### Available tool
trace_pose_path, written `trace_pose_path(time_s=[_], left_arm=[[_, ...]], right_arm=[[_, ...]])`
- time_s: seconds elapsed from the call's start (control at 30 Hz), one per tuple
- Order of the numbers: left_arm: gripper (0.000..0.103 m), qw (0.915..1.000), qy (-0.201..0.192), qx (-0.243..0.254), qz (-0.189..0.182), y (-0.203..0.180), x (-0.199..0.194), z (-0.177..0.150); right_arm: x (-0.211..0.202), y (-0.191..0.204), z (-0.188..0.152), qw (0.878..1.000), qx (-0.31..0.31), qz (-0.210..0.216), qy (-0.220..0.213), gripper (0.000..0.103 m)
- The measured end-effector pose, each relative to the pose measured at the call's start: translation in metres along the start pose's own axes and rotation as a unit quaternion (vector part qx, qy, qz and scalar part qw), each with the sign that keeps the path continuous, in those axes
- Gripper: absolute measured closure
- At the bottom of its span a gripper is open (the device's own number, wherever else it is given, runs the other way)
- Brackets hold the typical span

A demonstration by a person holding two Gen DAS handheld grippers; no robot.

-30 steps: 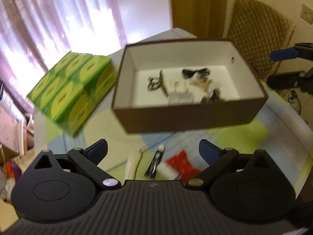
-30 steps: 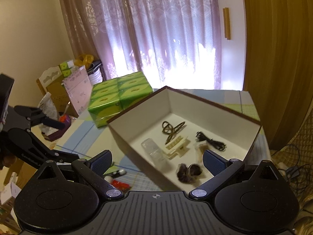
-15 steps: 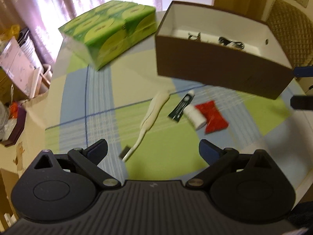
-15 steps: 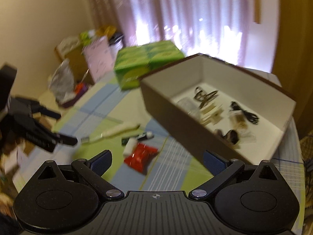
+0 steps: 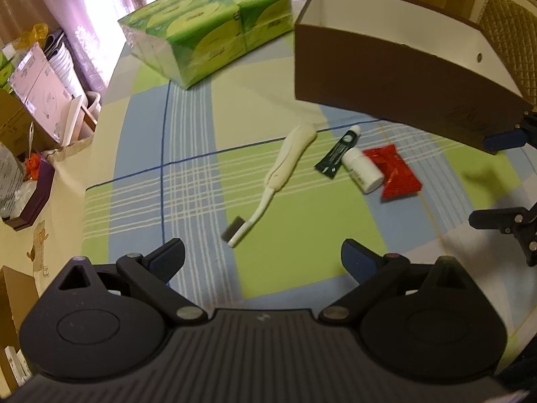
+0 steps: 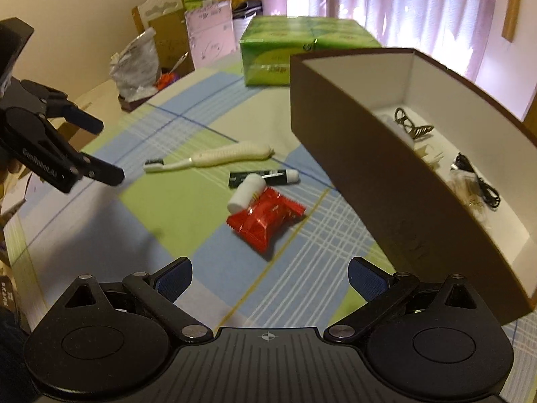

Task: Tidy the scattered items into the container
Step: 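Move the right tool to the red snack packet and close on it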

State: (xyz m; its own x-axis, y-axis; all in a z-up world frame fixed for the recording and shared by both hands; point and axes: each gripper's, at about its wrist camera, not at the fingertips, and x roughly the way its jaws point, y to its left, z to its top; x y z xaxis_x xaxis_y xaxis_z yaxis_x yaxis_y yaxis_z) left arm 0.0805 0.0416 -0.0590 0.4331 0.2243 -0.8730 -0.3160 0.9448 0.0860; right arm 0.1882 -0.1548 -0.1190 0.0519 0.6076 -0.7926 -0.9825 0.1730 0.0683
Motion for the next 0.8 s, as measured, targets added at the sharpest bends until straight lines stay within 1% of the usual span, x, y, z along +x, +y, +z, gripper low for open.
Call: trace_pose_path(time_s=[0.23, 0.47, 0.63, 0.77, 0.8], left_arm=[[0.005, 0.9998, 0.013, -0.013, 0.006, 0.01, 0.014, 0.001], [0.005, 0.9996, 0.023, -0.018, 0.007, 0.017, 0.027, 0.006], [0.005, 0.9992, 0.034, -0.02, 0.006, 0.019, 0.036, 0.009], [0.005, 0.999, 0.038, -0.022, 0.004, 0.021, 0.041, 0.011], [0.005, 0.999, 0.039, -0.022, 0.004, 0.022, 0.042, 0.011]], right_arm=[[0.032, -0.003, 0.003, 0.999, -0.032, 0.02, 0.008, 0.0], [0.062, -0.007, 0.014, 0.998, -0.055, 0.036, 0.007, 0.0], [0.079, -0.008, 0.022, 0.996, -0.086, 0.038, -0.003, 0.0], [0.089, -0.01, 0.026, 0.992, -0.109, 0.057, -0.016, 0.0], [0.091, -0.009, 0.026, 0.991, -0.116, 0.059, -0.017, 0.009]])
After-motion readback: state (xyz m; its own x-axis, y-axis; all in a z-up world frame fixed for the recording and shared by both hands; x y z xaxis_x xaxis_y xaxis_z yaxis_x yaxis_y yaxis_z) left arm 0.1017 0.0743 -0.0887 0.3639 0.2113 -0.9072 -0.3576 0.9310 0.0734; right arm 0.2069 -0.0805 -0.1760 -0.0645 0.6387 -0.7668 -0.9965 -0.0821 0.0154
